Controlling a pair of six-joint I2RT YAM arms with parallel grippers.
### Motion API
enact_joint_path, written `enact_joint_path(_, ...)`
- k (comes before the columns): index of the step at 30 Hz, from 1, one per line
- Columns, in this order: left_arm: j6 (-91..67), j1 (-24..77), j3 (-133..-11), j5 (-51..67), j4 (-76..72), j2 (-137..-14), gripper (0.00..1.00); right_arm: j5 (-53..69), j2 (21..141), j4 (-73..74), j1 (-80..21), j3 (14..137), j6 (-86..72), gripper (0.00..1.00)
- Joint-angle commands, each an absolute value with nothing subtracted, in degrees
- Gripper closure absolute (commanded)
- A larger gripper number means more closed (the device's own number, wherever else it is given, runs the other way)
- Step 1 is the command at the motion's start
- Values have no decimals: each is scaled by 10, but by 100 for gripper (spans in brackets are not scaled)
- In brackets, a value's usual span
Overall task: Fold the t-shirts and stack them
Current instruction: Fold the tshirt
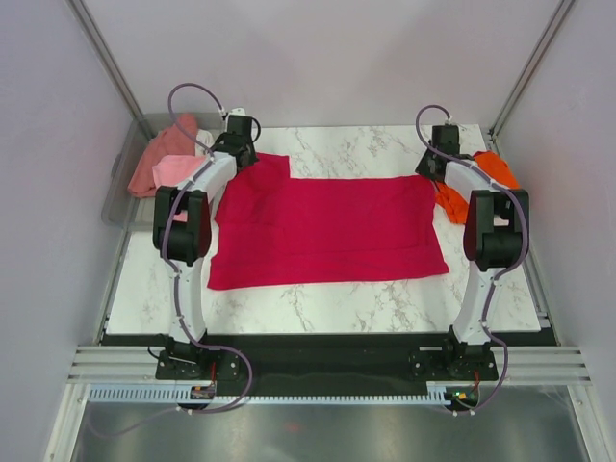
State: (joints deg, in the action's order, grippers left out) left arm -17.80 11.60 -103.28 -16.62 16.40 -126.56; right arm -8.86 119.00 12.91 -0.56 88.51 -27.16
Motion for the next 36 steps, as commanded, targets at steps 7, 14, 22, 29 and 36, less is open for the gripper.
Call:
enact_joint_path(7,-148,114,-983,-197,98,-1195,98,-65,1116,117,24,853,-282,100)
enact_joint_path(14,-147,114,-917,-215,53,-1145,98,-36,1097,119,40,835,-284,100)
enact_joint_path(22,-149,114,-814,-232,-33,-1071,98,-26,1065,126,43,817,-283,100)
enact_joint_path(29,-142,114,-830,-211,-28,-1103,98,-6,1129,137,39,859,-272,63)
enact_joint_path(36,-134,113,-859,-207,-13,-1128,98,-43,1210,147,20,913,-261,54)
